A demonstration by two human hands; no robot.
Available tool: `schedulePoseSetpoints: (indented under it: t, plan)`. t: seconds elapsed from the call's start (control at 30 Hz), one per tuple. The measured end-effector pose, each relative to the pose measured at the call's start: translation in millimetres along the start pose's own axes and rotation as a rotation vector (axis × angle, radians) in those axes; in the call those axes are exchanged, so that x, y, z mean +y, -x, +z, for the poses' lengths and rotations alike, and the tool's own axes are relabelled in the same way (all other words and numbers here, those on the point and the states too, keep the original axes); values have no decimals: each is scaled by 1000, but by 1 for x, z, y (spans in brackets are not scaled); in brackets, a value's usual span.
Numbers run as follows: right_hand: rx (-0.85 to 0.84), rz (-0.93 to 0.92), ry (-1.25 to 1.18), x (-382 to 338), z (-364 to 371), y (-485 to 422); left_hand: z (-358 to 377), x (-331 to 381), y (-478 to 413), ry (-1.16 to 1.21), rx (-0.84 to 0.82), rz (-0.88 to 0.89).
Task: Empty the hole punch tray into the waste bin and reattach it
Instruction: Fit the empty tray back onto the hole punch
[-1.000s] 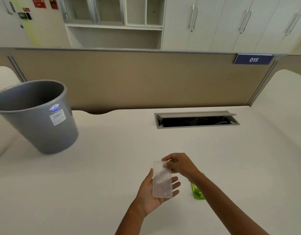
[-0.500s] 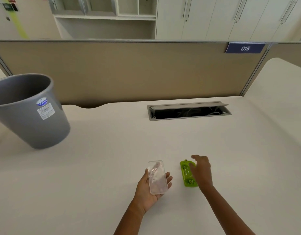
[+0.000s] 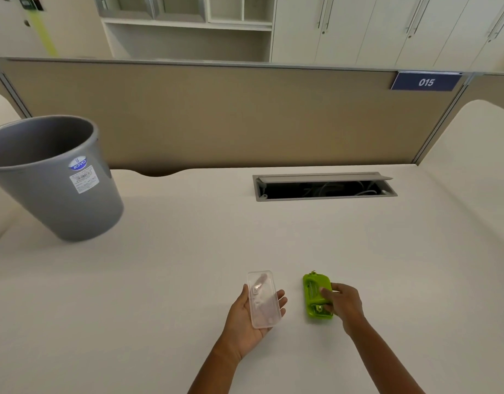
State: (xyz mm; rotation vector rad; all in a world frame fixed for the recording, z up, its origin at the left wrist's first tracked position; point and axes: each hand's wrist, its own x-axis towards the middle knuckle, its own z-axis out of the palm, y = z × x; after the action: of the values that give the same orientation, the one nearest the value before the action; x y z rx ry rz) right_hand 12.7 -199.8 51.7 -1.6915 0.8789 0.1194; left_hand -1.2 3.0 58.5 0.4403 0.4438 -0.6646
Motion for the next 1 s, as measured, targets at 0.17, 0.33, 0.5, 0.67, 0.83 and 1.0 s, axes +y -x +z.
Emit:
schedulePoseSetpoints:
  t: [0.17, 0.33, 0.5, 0.67, 0.83, 1.0]
  plan:
    - [-180, -67, -124, -19, 5, 34, -7, 0, -7, -54, 40, 29]
    - [-321, -124, -133, -30, 16, 65, -7, -3, -13, -92, 22, 22]
    - [-373, -136, -141, -30, 29, 77, -2, -6, -12, -113, -47, 21]
    - [-367, -151, -173, -31, 35, 83, -2, -9, -13, -156, -13, 8]
    - [-363, -158, -205, -29, 37, 87, -1, -11, -16, -167, 30, 9]
    - [-375, -154, -224, -28, 36, 86, -3, -12, -15, -186, 34, 1]
